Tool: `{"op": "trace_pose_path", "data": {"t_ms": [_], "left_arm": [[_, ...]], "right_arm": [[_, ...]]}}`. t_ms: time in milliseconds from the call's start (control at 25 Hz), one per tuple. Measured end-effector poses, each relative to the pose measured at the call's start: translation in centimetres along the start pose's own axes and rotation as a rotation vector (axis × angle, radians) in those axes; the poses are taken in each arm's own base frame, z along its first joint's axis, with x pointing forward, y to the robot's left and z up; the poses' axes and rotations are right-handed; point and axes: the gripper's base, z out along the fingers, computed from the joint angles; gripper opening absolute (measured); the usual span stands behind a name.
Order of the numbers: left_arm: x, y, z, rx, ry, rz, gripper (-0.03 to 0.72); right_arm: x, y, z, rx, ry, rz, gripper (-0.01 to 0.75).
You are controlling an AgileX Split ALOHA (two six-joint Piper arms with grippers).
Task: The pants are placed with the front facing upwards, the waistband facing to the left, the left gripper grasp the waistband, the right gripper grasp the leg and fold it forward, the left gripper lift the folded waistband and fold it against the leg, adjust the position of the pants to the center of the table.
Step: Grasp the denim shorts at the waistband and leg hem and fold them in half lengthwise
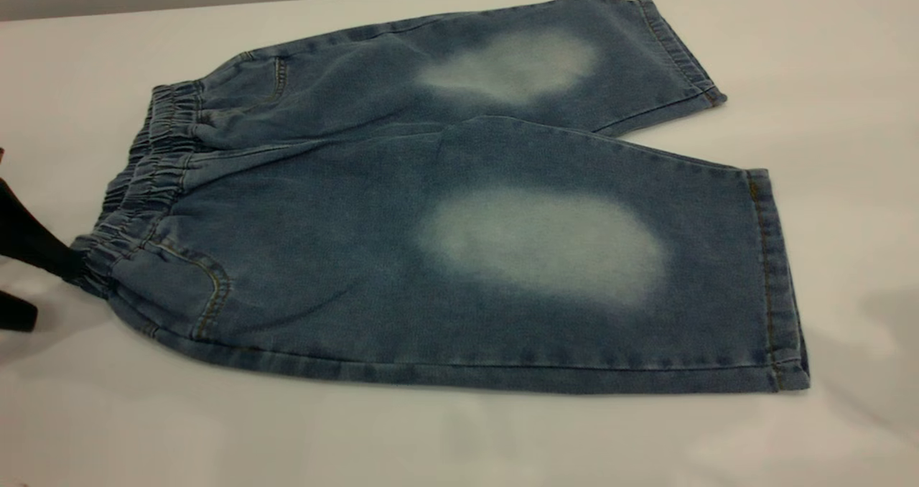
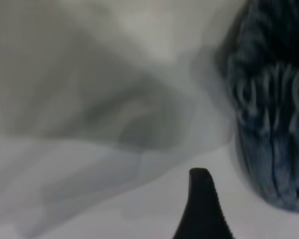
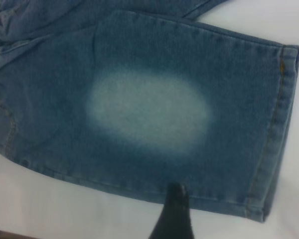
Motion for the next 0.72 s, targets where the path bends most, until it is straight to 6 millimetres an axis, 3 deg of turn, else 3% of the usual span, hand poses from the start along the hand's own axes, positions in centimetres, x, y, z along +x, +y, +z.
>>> {"op": "trace_pose_path", "data": {"t_ms": [200, 720], "left_arm": [[-1.2, -0.3, -0.2, 0.020, -0.039, -0.002, 0.454], [-2.2, 0.5, 1.8, 0.092, -0.040, -0.053, 0.454]], "right_arm": [[-0.1, 0.0, 0.0, 0.003, -0.009, 0.001, 0.549], [-0.1, 0.0, 0.0, 0.005, -0.014, 0.002, 0.549]]}}
